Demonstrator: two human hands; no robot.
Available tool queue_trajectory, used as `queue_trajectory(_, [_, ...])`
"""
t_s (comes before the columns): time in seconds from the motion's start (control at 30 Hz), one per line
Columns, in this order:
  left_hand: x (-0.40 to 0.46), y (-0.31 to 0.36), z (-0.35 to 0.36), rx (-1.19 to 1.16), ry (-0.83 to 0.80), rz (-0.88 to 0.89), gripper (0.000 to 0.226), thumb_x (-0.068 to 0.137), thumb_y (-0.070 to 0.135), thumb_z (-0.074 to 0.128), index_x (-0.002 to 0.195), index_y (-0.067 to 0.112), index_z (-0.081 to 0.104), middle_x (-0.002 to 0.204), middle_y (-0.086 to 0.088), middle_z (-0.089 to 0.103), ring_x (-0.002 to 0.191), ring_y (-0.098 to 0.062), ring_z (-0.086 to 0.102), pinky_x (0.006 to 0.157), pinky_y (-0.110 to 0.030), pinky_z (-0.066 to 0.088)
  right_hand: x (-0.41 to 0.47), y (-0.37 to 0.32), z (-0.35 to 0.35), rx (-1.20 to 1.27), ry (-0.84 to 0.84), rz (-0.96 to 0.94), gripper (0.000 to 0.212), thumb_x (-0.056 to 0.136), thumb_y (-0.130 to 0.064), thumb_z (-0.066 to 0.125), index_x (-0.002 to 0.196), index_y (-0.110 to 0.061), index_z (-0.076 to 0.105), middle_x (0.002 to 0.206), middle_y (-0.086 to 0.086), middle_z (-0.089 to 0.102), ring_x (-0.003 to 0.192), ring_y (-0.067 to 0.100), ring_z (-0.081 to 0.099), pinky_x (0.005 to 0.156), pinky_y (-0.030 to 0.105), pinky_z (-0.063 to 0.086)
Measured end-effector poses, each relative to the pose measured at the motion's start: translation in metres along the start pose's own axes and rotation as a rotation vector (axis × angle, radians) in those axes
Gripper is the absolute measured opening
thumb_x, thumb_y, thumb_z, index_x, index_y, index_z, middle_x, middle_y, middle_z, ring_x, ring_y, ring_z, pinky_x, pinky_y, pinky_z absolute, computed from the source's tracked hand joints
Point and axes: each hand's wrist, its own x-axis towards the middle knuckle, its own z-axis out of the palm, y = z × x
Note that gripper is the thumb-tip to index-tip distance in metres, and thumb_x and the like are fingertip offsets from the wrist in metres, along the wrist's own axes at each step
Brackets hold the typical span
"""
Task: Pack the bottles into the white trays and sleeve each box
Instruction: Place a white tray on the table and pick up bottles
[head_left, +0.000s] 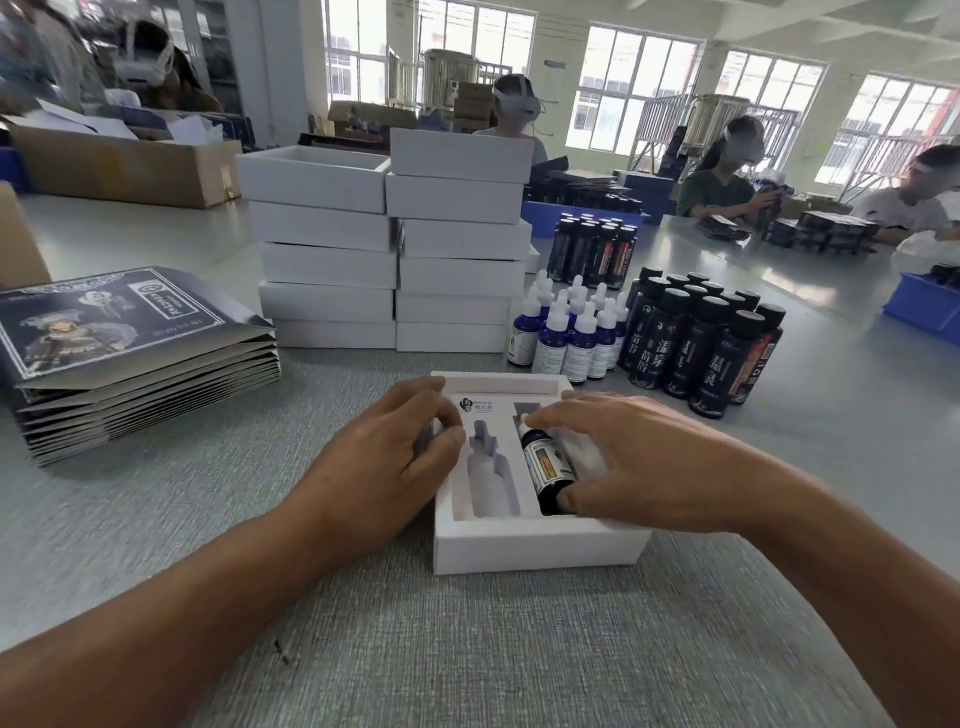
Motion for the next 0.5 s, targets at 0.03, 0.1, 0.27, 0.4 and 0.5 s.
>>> queue_trajectory(0.03, [0.0003,-0.0002,0.0,0.002,-0.001,0.001,0.023,0.093,0.052,0.038,0.102,0.041,0.055,0.151,0.022,0.034,0.125,-0.005,0.044,0.098,-0.031,0.037,0.0019,-0.0004,-0.0001,-0.004,-0.026,0.011,0.065,0.083,-0.038,0.068,0.142,-0.043,0.042,0.14,-0.006,0.05,0.123,0.011,0.047,0.087,0.023,0.031])
queue_trajectory(0.1, [0.0004,-0.0002,-0.0001,0.009,-0.007,0.0,0.023,0.093,0.053,0.037,0.103,0.041,0.054,0.151,0.022,0.033,0.123,-0.004,0.044,0.097,-0.031,0.038,0.0054,-0.0005,0.0,-0.016,-0.054,0.031,0.064,0.083,-0.04,0.07,0.14,-0.044,0.043,0.145,0.0,0.045,0.132,0.017,0.04,0.089,0.025,0.027])
queue_trajectory(0.27, [-0.0005,0.0013,-0.0008,0.014,-0.003,0.002,0.023,0.096,0.05,0.039,0.106,0.039,0.056,0.15,0.02,0.034,0.122,-0.003,0.043,0.096,-0.029,0.036,0.0057,0.0037,0.0043,-0.036,0.003,0.002,0.053,0.087,-0.042,0.068,0.136,-0.047,0.05,0.149,-0.007,0.045,0.142,0.013,0.033,0.097,0.028,0.025])
queue_trajectory(0.4, [-0.0007,0.0013,-0.0013,0.029,-0.011,0.003,0.02,0.099,0.047,0.04,0.107,0.038,0.056,0.151,0.018,0.035,0.125,-0.007,0.045,0.096,-0.03,0.036,0.0011,0.007,0.0008,0.268,0.02,0.021,0.037,0.092,-0.04,0.065,0.128,-0.046,0.059,0.125,-0.034,0.054,0.114,-0.013,0.05,0.106,0.033,0.037])
queue_trajectory(0.5, [-0.0009,0.0019,-0.0017,0.027,-0.013,0.002,0.026,0.095,0.052,0.036,0.105,0.039,0.055,0.15,0.018,0.035,0.127,-0.006,0.044,0.098,-0.03,0.036,-0.0009,0.0056,-0.0026,0.385,0.154,0.015,0.037,0.089,-0.045,0.066,0.124,-0.051,0.059,0.117,-0.034,0.06,0.111,-0.015,0.052,0.104,0.033,0.041])
